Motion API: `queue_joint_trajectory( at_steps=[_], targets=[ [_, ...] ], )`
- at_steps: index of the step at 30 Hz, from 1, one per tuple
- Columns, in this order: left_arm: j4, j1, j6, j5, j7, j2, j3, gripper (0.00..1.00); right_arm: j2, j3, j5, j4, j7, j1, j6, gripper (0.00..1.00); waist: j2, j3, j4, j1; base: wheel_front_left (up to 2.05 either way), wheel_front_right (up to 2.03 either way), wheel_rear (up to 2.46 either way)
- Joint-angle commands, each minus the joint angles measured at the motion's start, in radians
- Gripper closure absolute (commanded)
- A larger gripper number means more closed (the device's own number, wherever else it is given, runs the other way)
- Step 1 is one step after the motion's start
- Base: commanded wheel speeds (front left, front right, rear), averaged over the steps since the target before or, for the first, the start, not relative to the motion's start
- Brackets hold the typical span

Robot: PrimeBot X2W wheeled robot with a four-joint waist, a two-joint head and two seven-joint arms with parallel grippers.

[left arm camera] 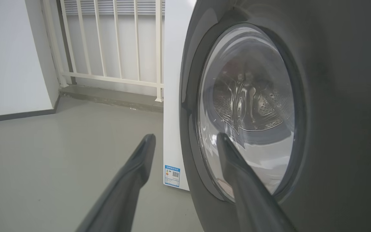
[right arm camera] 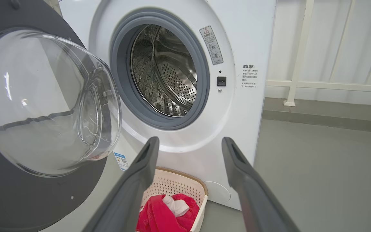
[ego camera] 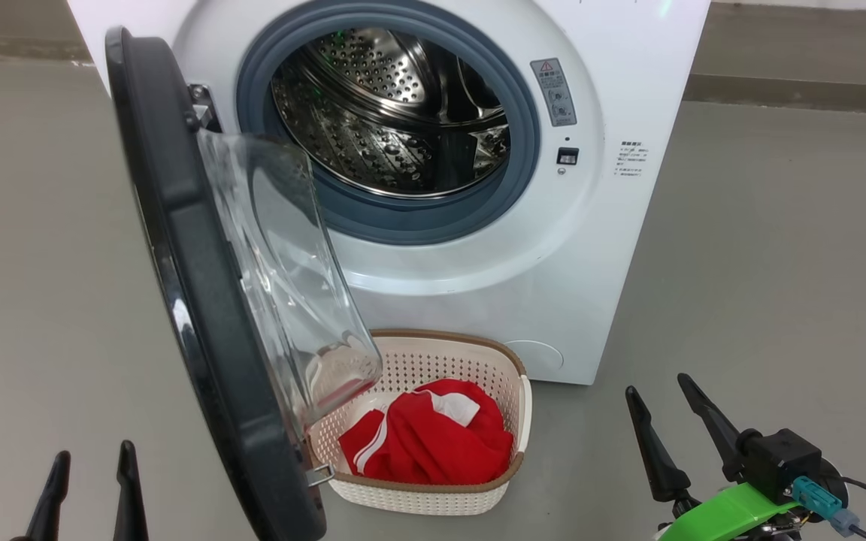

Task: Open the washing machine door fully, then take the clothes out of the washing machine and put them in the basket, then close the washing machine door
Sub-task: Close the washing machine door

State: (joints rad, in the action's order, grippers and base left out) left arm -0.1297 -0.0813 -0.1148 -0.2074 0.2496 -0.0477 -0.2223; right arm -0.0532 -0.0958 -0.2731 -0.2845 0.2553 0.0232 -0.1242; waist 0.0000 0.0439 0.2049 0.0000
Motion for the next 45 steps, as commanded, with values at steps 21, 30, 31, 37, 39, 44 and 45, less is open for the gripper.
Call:
queue_joint_trajectory(
  at_steps=[21, 30, 31, 37, 39, 44, 45],
  targets=[
    [-0.02, 0.03, -0.011, 0.062, 0.012, -0.003, -0.053, 0.0, 0.0, -0.02, 0.005, 0.023, 0.006, 0.024, -0.007, 0.0, 0.0, 0.002, 0.002, 0.0, 0.0, 0.0, 0.0],
    [-0.078, 0.074, 0.014, -0.076, 0.012, -0.003, -0.025, 1.0, -0.002, -0.018, 0.003, 0.021, 0.006, 0.022, -0.007, 0.0, 0.0, 0.002, 0.008, 0.0, 0.0, 0.0, 0.0],
    [-0.082, 0.087, 0.018, -0.13, 0.012, -0.003, -0.022, 1.0, -0.002, -0.017, 0.002, 0.021, 0.006, 0.022, -0.007, 0.0, 0.0, 0.002, 0.009, 0.0, 0.0, 0.0, 0.0],
    [-0.021, 0.14, 0.079, -0.539, -0.061, -0.003, 0.02, 1.0, -0.001, -0.016, -0.003, 0.02, 0.006, 0.022, -0.007, 0.0, 0.0, 0.004, 0.009, 0.0, 0.0, 0.0, 0.0],
    [0.024, 0.148, 0.117, -0.698, -0.098, -0.003, 0.023, 1.0, 0.0, -0.019, -0.004, 0.019, 0.006, 0.021, -0.007, 0.0, 0.0, 0.005, 0.006, 0.0, 0.0, 0.0, 0.0],
    [0.154, 0.172, 0.216, -1.071, -0.214, -0.003, 0.024, 1.0, 0.0, -0.017, -0.009, 0.018, 0.006, 0.019, -0.007, 0.0, 0.0, 0.005, 0.001, 0.0, 0.0, 0.0, 0.0],
    [0.18, 0.176, 0.235, -1.132, -0.234, -0.003, 0.021, 1.0, 0.001, -0.017, -0.008, 0.018, 0.006, 0.019, -0.007, 0.0, 0.0, 0.004, 0.0, 0.0, 0.0, 0.0, 0.0]
  ],
)
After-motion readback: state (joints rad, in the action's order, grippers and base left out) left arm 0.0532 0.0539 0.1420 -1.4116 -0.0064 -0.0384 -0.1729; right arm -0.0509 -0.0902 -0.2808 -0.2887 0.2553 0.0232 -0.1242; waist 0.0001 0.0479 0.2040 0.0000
